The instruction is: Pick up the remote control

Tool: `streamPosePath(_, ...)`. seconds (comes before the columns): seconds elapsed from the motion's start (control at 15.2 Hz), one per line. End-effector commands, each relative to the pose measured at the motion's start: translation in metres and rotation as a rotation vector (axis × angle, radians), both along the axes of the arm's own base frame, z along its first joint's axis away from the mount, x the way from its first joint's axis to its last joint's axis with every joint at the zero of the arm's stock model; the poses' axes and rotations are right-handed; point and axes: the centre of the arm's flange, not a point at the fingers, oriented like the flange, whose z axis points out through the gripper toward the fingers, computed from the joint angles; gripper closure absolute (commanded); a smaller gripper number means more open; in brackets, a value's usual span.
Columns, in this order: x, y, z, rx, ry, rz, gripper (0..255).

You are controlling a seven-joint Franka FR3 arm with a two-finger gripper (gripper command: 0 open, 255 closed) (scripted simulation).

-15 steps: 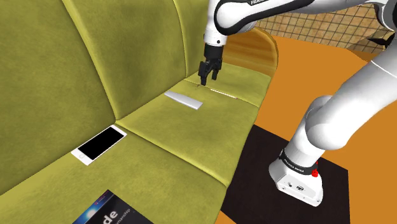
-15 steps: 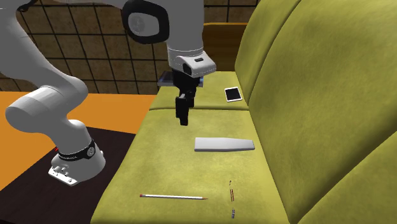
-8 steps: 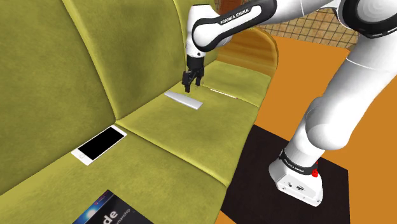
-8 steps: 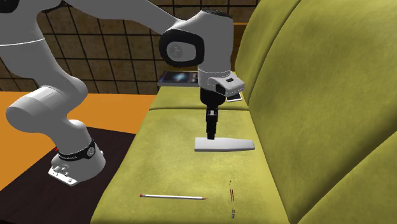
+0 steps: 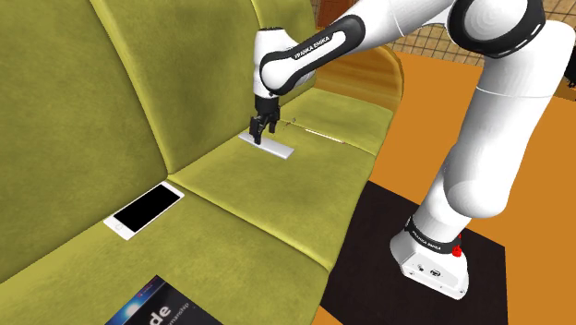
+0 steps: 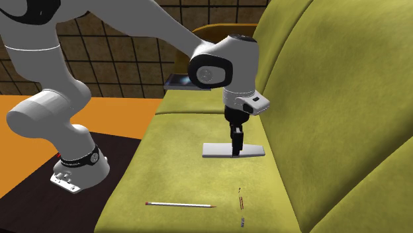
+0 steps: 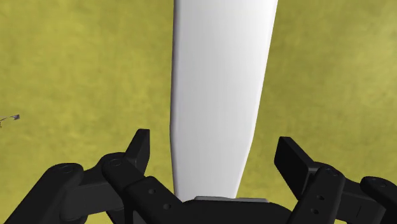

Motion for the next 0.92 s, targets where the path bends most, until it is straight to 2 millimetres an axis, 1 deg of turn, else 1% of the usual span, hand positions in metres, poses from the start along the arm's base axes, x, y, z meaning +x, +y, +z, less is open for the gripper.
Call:
streamPosePath(0.0,0.001,0.000,-0.011,0.000,-0.001,0.001,0)
streamPosePath(0.13,0.001,0.000,-0.021,0.000,-0.001,0.001,0)
streamPosePath(0.26,0.001,0.000,-0.024,0.000,-0.001,0.001,0)
streamPosePath(0.33,0.002,0.001,-0.024,0.000,-0.001,0.001,255)
streamPosePath(0.86,0.002,0.001,-0.024,0.000,-0.001,0.001,255)
